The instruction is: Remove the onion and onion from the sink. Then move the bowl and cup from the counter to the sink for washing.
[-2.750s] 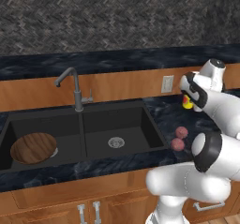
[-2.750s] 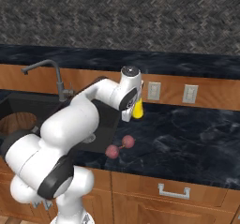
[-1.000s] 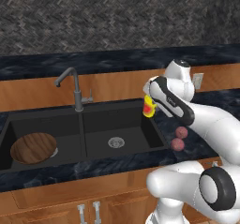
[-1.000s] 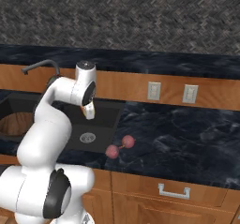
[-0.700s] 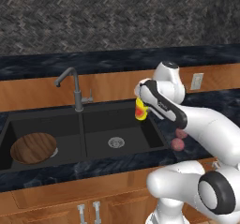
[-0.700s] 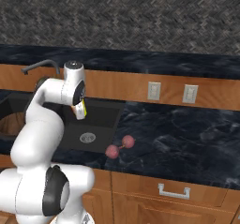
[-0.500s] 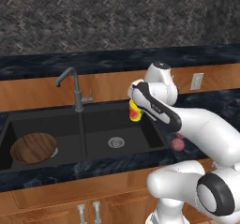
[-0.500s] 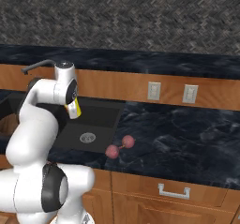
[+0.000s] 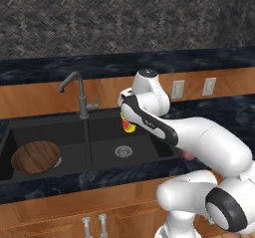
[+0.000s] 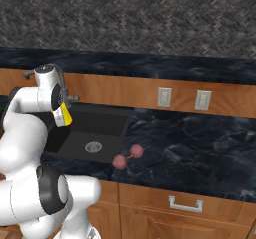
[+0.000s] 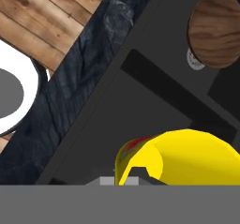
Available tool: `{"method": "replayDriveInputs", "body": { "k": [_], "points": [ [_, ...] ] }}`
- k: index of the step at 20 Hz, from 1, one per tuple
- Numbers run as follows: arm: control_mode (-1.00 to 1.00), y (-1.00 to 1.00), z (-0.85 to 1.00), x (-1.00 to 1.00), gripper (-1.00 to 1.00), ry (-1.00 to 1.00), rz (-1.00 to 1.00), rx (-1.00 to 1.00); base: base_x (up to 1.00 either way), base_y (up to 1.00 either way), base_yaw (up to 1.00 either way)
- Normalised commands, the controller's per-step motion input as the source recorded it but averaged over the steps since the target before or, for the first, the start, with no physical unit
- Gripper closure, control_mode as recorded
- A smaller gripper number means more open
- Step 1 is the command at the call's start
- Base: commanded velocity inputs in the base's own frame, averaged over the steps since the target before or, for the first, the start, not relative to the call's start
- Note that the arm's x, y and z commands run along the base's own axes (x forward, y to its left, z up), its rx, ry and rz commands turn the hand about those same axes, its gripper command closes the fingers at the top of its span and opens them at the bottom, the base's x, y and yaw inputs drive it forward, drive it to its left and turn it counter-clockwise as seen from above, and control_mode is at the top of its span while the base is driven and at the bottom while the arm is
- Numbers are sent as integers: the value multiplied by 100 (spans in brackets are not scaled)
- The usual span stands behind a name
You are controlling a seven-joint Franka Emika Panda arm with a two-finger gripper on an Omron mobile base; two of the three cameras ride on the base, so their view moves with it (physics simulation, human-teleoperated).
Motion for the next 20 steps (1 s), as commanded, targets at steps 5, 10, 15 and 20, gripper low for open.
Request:
{"method": "replayDriveInputs", "body": {
  "k": [5, 10, 15, 20],
  "points": [
    [-100, 51, 0, -9, 100, 0, 0, 0, 0, 0, 0],
    [-100, 44, 0, -12, 100, 0, -3, 0, 0, 0, 0],
    [-100, 41, 0, -13, 100, 0, -7, 0, 0, 0, 0],
    [-100, 39, 0, -14, 100, 0, -16, 0, 0, 0, 0]
  ]
}}
